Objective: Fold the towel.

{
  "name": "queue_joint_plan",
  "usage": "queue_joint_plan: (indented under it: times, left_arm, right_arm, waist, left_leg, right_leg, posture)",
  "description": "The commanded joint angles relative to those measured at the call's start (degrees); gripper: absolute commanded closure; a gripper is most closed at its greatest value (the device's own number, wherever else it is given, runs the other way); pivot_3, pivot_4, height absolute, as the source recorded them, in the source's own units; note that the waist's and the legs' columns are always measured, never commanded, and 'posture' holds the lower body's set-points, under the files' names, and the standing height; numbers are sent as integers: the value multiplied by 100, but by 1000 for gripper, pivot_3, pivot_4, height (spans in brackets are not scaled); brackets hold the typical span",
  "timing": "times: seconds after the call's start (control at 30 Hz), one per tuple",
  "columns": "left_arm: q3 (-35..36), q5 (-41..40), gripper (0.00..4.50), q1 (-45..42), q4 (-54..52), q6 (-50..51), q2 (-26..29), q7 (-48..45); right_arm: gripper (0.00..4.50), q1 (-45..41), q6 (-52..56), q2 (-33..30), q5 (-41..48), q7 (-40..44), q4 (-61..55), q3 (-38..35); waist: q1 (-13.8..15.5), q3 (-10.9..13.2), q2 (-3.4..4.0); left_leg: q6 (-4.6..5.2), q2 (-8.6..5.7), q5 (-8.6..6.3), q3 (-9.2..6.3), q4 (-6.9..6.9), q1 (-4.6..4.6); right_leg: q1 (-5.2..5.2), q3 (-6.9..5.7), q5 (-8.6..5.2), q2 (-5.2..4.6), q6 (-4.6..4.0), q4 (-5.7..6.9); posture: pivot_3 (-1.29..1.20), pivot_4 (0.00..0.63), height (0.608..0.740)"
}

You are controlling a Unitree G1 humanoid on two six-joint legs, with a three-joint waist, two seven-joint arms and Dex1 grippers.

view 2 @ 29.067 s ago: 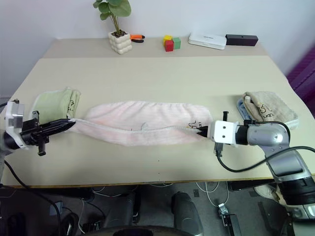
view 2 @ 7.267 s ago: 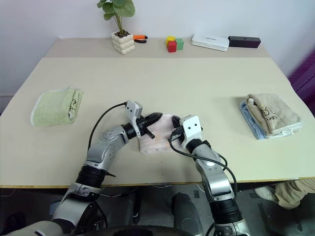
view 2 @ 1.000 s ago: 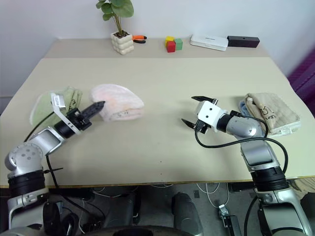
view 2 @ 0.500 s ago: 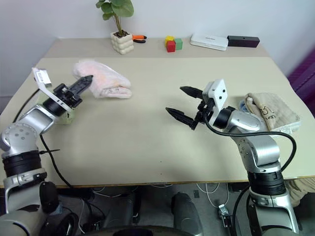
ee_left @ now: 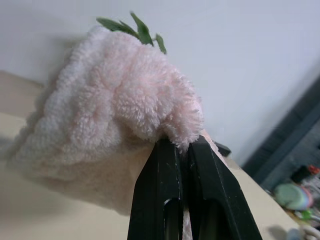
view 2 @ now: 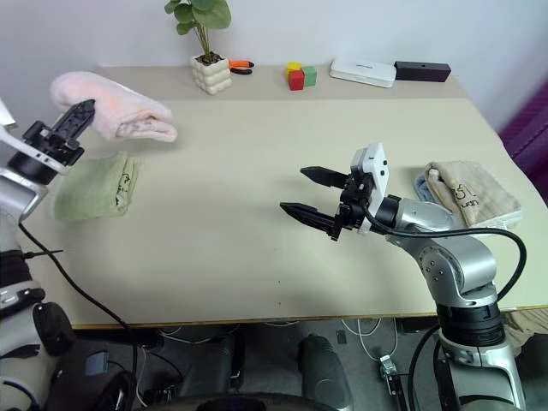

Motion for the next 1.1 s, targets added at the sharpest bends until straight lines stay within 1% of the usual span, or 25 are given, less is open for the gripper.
queue_joint_plan:
  times: [0.03,0.13,0.3,0.47,0.57,0.63,0.7,0.93,1.1]
  left_arm:
    - [292,-62,4419,116,-153,-190,198,-134]
    - [318,27,4419,175,67,-314,305,-300]
    - [365,282,4419,278,715,-876,398,-670]
    - [347,468,4419,-327,1628,-1323,611,-887]
    - [344,598,4419,-345,2115,-1584,638,-1118]
    - [411,605,4419,-172,2292,-1787,557,-1280]
    - [537,481,4419,157,2135,-1892,381,-1402]
    - [614,264,4419,1208,1377,-1357,-156,-1016]
    - [913,-163,4419,1620,619,-953,-425,-440]
  right_arm:
    - [0,-140,-99,-51,-10,112,44,-36]
    - [0,-199,-143,-48,-94,178,123,33]
    - [0,-320,-172,-43,-144,262,245,90]
    - [0,-319,-170,-38,-195,288,254,107]
    - [0,-299,-145,-38,-187,249,197,81]
    - [0,-260,-136,-58,-198,215,152,64]
    - [0,-182,-135,-108,-226,181,89,35]
    - [0,-76,-111,-225,-223,110,-47,-42]
    - [0,-122,-168,-257,-295,131,17,17]
  waist:
    - [4,0,-1]
    - [24,2,-4]
    - [12,2,-3]
    - [29,7,-14]
    - [14,7,-15]
    - [-5,7,-15]
    - [-18,7,-14]
    - [18,7,-18]
    - [19,7,-19]
  left_leg:
    - [0,1,0,-1,1,0]
    - [0,1,0,-1,4,-3]
    - [0,0,0,2,2,-2]
    - [0,1,0,1,6,-5]
    - [0,0,0,3,4,-6]
    - [0,1,0,6,-1,-5]
    - [0,3,0,7,-4,-4]
    - [0,6,0,7,2,-6]
    - [0,5,0,6,3,-5]
  right_leg:
    - [-1,-1,0,0,0,1]
    - [0,-2,-2,0,-5,1]
    - [-1,-1,-8,-1,-15,-1]
    - [-3,-4,-7,0,-14,0]
    - [-3,-3,-5,-1,-10,-2]
    - [-6,-2,-1,-2,-2,-2]
    - [-9,-2,0,-1,-1,0]
    - [-8,-2,0,-4,-2,2]
    - [-6,-3,-8,-9,-16,1]
  posture:
    - [0,150,740]
    - [0,150,740]
    - [0,150,740]
    - [0,150,740]
    - [0,150,740]
    - [0,150,740]
    - [0,150,740]
    - [0,150,740]
    - [0,150,740]
